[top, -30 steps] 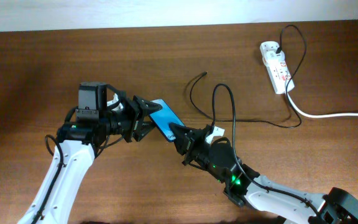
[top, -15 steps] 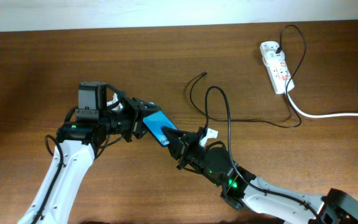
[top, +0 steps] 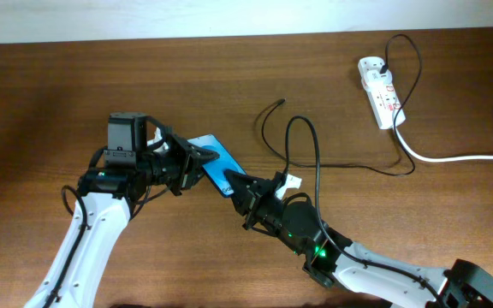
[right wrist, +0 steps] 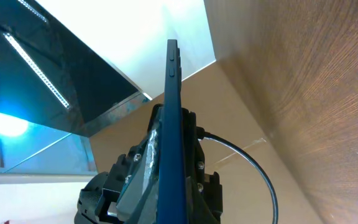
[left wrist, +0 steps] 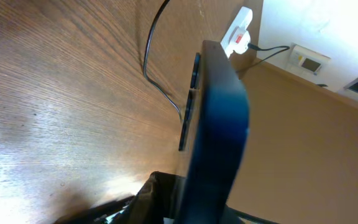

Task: Plug charger to phone and switch on socket
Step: 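Regrasp the phone's bottom end with the left gripper from the right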

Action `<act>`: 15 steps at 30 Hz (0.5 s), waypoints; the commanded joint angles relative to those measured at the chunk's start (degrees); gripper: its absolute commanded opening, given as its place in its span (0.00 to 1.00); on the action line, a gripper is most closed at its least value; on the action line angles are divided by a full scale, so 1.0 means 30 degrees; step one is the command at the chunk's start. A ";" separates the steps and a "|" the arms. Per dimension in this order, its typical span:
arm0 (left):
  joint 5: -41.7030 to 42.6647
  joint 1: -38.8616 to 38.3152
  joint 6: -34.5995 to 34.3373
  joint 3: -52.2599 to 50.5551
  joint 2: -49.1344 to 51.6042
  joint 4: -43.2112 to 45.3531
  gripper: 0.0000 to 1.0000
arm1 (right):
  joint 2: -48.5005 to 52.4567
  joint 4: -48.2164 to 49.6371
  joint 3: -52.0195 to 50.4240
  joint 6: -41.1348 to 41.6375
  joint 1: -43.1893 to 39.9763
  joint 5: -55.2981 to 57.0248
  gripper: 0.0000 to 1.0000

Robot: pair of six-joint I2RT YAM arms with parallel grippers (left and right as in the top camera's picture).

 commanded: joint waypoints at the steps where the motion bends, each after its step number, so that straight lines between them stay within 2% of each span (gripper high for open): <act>1: 0.0109 -0.0044 -0.0080 0.0022 0.0066 0.0117 0.17 | -0.0160 0.0153 0.0393 -0.0160 0.0233 -0.0481 0.04; 5: 0.0109 -0.0044 -0.0080 0.0022 0.0066 0.0117 0.10 | -0.0160 -0.0029 0.0393 -0.0160 0.0233 -0.0481 0.04; 8: 0.0109 -0.0044 -0.0080 0.0022 0.0073 0.0117 0.01 | -0.0160 -0.0066 0.0393 -0.0160 0.0233 -0.0481 0.04; 15: 0.0102 -0.0044 -0.0073 0.0022 0.0066 0.0117 0.00 | -0.0160 -0.0109 0.0393 -0.0160 0.0233 -0.0612 0.05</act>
